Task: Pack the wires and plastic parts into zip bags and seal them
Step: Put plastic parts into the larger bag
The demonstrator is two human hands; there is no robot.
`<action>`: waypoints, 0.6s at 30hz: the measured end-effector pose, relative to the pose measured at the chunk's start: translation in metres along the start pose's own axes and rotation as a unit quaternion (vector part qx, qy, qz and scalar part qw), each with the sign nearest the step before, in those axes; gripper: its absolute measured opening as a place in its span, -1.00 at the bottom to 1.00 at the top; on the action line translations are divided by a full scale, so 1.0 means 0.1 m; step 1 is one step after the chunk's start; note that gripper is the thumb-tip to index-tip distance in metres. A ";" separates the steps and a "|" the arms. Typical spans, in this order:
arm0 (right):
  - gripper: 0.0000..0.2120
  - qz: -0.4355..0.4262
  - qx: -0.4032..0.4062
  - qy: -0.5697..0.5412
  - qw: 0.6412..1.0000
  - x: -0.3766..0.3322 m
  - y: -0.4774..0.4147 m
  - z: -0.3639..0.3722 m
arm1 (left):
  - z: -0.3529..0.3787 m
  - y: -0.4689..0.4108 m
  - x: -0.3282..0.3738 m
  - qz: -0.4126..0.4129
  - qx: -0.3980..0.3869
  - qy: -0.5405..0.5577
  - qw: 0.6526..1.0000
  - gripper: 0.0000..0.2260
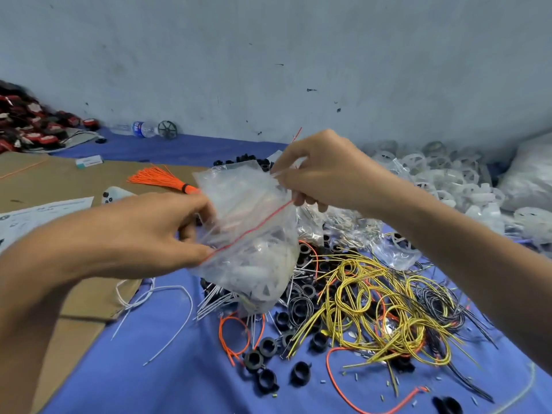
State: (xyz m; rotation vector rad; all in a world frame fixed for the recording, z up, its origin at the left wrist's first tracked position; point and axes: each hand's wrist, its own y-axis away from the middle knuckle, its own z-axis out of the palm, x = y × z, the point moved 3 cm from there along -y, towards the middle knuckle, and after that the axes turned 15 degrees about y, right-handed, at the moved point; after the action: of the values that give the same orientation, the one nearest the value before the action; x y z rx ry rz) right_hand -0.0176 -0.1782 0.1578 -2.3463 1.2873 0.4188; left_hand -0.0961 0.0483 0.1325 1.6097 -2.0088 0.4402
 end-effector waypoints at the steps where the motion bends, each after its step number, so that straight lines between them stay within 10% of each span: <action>1: -0.87 0.001 0.001 -0.027 1.000 -0.02 -0.02 -0.03 | -0.03 0.04 -0.04 -0.019 -0.008 0.016 1.000 -0.88; 6: -0.86 -0.015 0.024 -0.078 0.997 -0.07 -0.08 -0.09 | -0.35 0.05 -0.11 0.017 0.174 0.270 0.947 -0.63; 10: -0.85 -0.016 0.026 -0.095 0.995 -0.05 -0.06 -0.10 | -0.34 0.01 -0.08 0.040 0.173 0.270 0.946 -0.88; 18: -0.77 0.008 -0.010 -0.119 0.993 0.07 -0.02 -0.09 | -0.20 -0.10 -0.06 0.043 0.165 0.277 0.946 -0.70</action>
State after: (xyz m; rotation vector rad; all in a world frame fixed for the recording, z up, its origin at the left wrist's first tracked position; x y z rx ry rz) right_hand -0.0121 -0.1867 0.1625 -2.2230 1.1949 0.6955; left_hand -0.0817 0.0616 0.1444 1.3706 -1.6284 1.1731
